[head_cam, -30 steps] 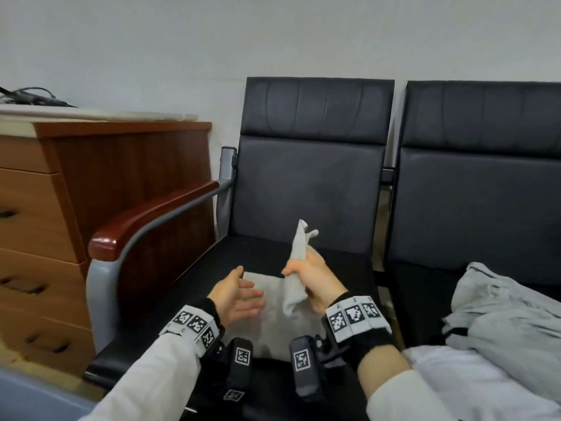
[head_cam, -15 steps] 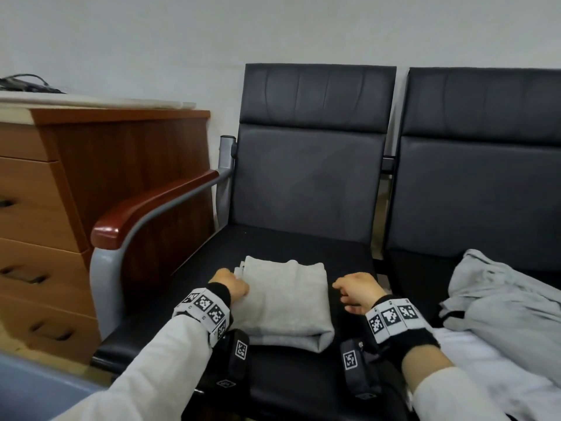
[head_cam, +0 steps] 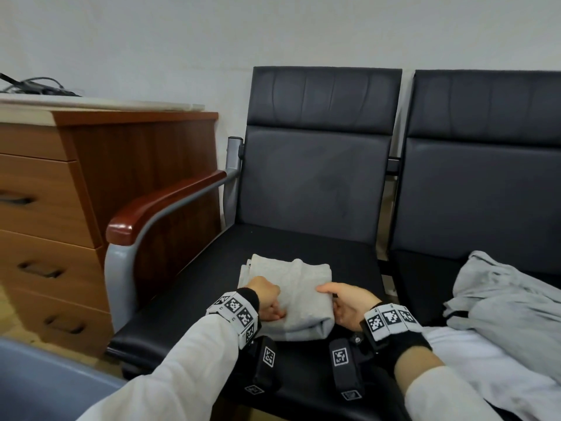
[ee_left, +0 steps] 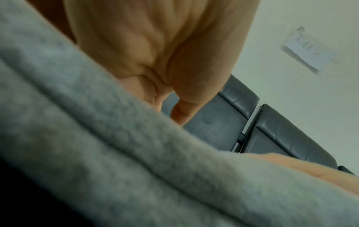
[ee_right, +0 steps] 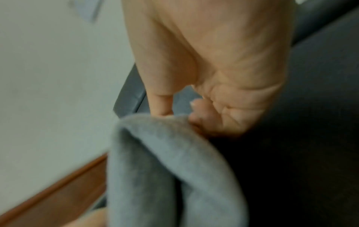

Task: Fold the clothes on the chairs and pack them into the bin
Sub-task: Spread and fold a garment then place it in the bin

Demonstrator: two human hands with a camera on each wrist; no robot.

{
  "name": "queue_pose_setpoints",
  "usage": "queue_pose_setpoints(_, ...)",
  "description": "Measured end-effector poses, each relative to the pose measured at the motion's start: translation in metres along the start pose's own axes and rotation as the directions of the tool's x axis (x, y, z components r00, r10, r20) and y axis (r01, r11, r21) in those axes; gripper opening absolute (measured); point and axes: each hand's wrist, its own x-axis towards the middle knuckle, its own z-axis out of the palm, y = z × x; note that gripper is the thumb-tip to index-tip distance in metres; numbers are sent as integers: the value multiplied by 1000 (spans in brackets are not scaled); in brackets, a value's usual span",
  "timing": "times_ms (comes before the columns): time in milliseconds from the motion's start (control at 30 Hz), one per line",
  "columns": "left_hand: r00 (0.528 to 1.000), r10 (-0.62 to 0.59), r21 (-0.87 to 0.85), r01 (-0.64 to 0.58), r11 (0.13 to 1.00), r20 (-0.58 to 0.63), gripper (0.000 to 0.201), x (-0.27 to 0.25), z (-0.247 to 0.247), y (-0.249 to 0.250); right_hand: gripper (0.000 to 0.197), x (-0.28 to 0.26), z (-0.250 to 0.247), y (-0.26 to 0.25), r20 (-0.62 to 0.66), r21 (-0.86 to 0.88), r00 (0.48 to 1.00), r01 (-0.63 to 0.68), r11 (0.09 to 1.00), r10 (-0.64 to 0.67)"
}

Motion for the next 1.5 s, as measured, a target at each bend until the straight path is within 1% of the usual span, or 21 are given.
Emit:
queue_pose_setpoints(33, 999, -25, -26, 26, 999, 25, 26, 0, -1, 1, 33, -2, 5, -2, 29, 76, 999, 13, 997, -15)
queue_pose_setpoints(100, 991, -80, -104, 92, 990, 111, 57, -1, -6, 4, 37, -8, 19, -9, 63, 113, 992, 100, 989, -107)
queue_pose_setpoints(167, 971, -101, -180, 142, 973, 218, 79, -3, -14, 5, 33, -17, 38, -14, 116, 65, 966, 224, 972, -230)
queue_pose_setpoints(233, 955, -62, -265, 143, 954, 291, 93, 0, -23, 2, 26, -24, 57, -15, 238, 15, 927, 294, 956, -289)
queue_pose_setpoints(267, 953, -27, -319, 128, 939, 303, 94, 0, -27, 1, 26, -28, 65, -15, 281, 2, 917, 294, 956, -282)
queue_pose_setpoints(333, 966, 15, -380, 88, 921, 260, 77, 0, -34, 1, 33, -28, 73, -15, 272, -17, 924, 283, 959, -268)
queue_pose_setpoints(400, 989, 1, -309, 46, 950, 150, 53, -2, -38, 1, 41, -23, 71, -16, 225, -6, 936, 278, 961, -270)
queue_pose_setpoints(500, 998, 45, -146, -50, 988, -37, 31, 4, -44, -5, 40, -18, 63, -14, 181, 5, 952, 249, 968, -246)
queue_pose_setpoints(567, 986, 84, 46, -78, 996, -145, 23, 6, -50, -7, 38, -15, 59, -12, 147, -1, 964, 223, 975, -221)
queue_pose_setpoints(633, 975, 118, 280, -62, 958, -187, 17, 8, -56, -8, 33, -12, 55, -11, 117, -12, 973, 204, 979, -201)
queue_pose_setpoints(700, 964, 143, 494, -15, 869, -223, 22, 7, -61, -9, 29, -9, 51, -10, 90, -10, 979, 185, 983, -183)
queue_pose_setpoints(733, 961, 144, 550, 10, 835, -236, 28, 6, -63, -10, 27, -8, 49, -9, 79, -17, 982, 174, 985, -172)
queue_pose_setpoints(867, 951, 133, 647, 84, 758, -279, 51, 8, -66, -12, 21, -7, 45, -5, 63, -45, 989, 136, 990, -133)
queue_pose_setpoints(933, 953, 117, 651, 97, 753, -279, 58, 6, -64, -11, 18, -8, 44, -3, 67, -69, 992, 110, 991, -106)
queue_pose_setpoints(1067, 972, 71, 599, 80, 797, -224, 69, 5, -61, -12, 8, -8, 41, -1, 50, -125, 998, 42, 991, -36)
queue_pose_setpoints(1167, 982, 78, 444, 8, 896, -175, 63, 4, -62, -10, 6, -8, 39, 1, 35, -156, 999, -2, 988, 7)
queue_pose_setpoints(1267, 993, 98, 179, -85, 980, -67, 60, 2, -58, -5, 28, -10, 37, 1, 62, -133, 998, -22, 991, 31)
queue_pose_setpoints(1300, 995, 96, 123, -92, 988, -27, 61, 0, -57, -4, 39, -11, 36, 1, 78, -119, 996, -30, 992, 40)
queue_pose_setpoints(1367, 989, 133, 16, -134, 991, 65, 53, -3, -55, -4, 58, -15, 35, 1, 97, -86, 994, -41, 995, 50)
queue_pose_setpoints(1400, 983, 154, -45, -150, 988, 104, 46, -5, -53, -4, 62, -16, 35, 1, 107, -59, 993, -43, 997, 50)
queue_pose_setpoints(1500, 958, 216, -145, -191, 971, 190, 44, -13, -48, 0, 60, -20, 34, 2, 182, 116, 983, -60, 991, 39)
